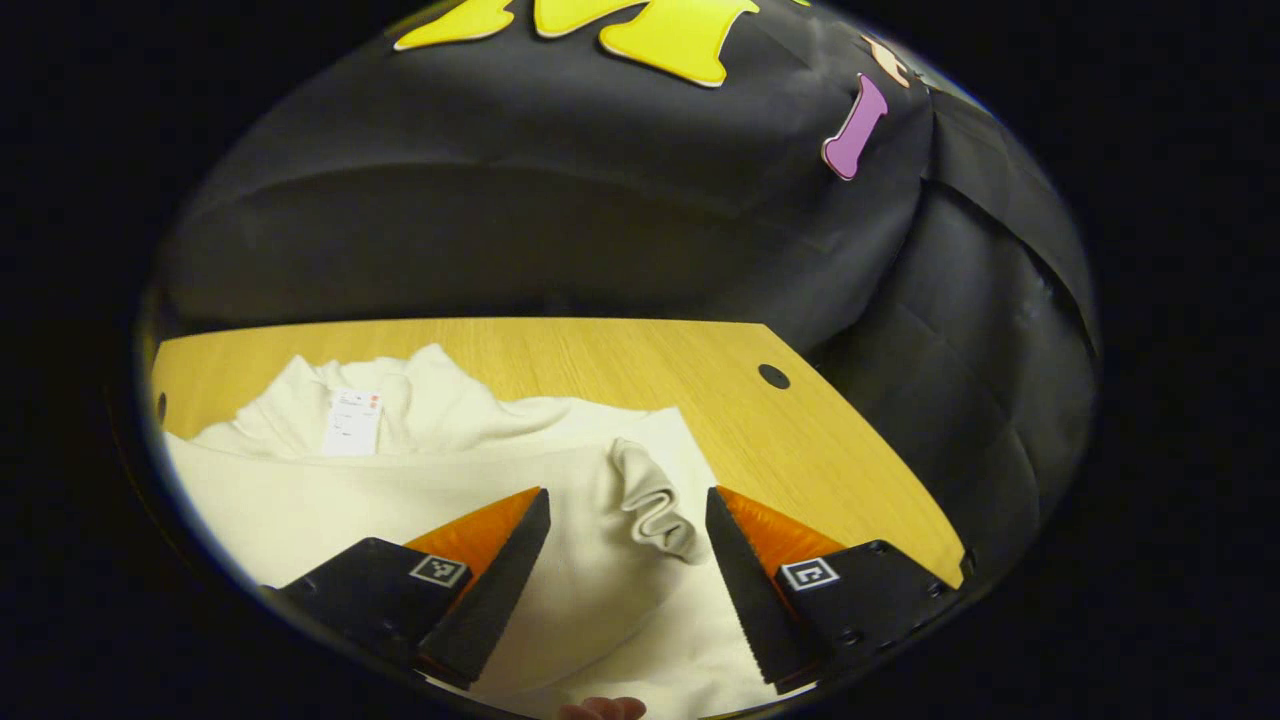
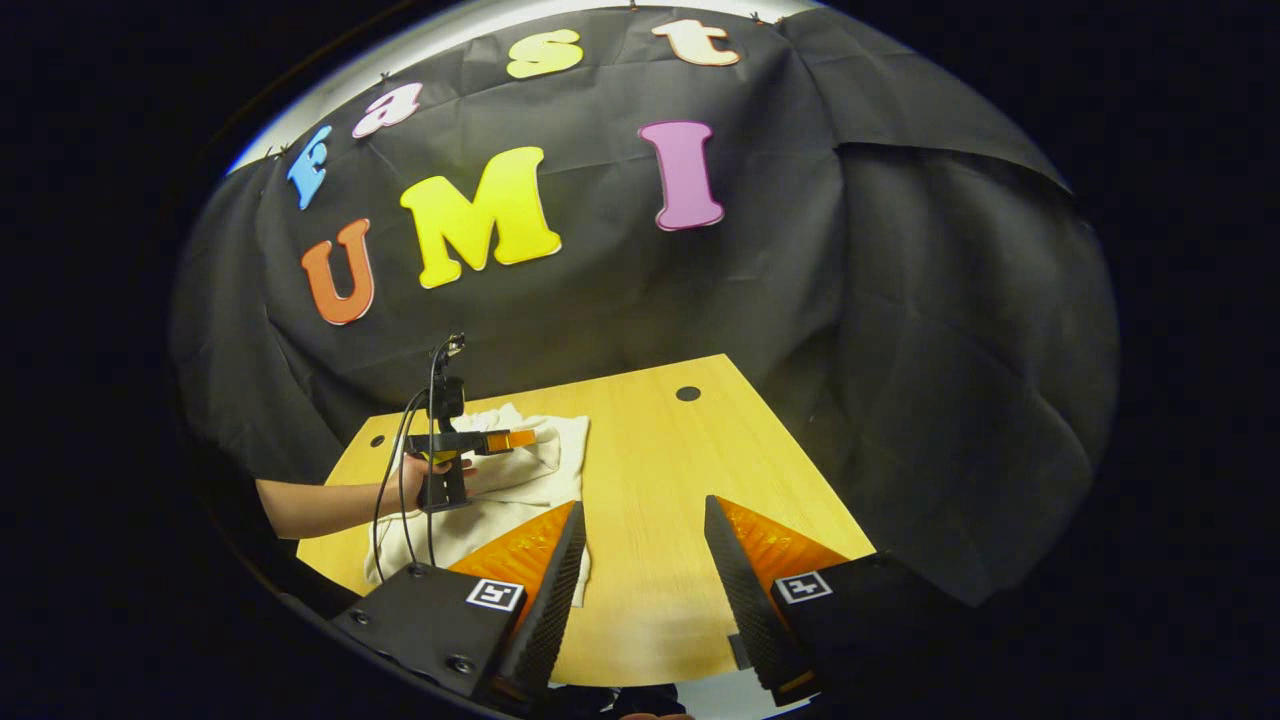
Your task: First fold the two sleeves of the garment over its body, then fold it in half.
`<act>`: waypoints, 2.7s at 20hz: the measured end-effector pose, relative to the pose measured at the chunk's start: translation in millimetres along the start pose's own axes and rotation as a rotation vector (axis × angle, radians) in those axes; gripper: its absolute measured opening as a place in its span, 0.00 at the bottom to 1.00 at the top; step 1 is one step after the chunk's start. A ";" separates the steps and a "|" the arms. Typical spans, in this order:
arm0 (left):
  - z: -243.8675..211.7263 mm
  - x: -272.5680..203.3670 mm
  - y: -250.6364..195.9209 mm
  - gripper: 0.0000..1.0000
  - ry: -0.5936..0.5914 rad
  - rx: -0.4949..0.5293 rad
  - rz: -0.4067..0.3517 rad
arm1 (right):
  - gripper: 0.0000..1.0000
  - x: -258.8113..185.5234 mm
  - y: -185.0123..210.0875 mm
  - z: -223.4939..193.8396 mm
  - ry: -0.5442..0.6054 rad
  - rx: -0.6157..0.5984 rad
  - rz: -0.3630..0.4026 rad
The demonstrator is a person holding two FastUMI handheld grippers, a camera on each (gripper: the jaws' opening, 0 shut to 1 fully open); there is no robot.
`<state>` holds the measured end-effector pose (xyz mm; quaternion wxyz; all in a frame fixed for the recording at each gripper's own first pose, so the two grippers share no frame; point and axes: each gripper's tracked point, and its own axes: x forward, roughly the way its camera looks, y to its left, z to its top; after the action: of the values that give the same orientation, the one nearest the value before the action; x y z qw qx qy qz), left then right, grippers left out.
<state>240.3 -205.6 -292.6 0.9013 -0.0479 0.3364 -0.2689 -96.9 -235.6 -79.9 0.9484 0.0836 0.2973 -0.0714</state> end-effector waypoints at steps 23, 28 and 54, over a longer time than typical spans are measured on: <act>-33.9 -353.9 63.7 0.98 -0.210 -0.033 0.367 | 0.84 74.3 103.3 -18.9 0.041 -0.264 0.224; -142.4 -351.0 84.0 0.98 0.032 -0.120 0.372 | 0.88 95.7 85.9 -76.9 0.225 -0.239 0.201; -228.7 -303.4 124.8 0.64 0.262 -0.302 0.586 | 0.73 196.7 100.3 -248.2 0.470 -0.223 0.084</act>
<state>-38.7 79.0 -325.7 0.8720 -0.0473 0.4846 0.0503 -55.4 -104.8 -382.4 0.8588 0.0051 0.5117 0.0227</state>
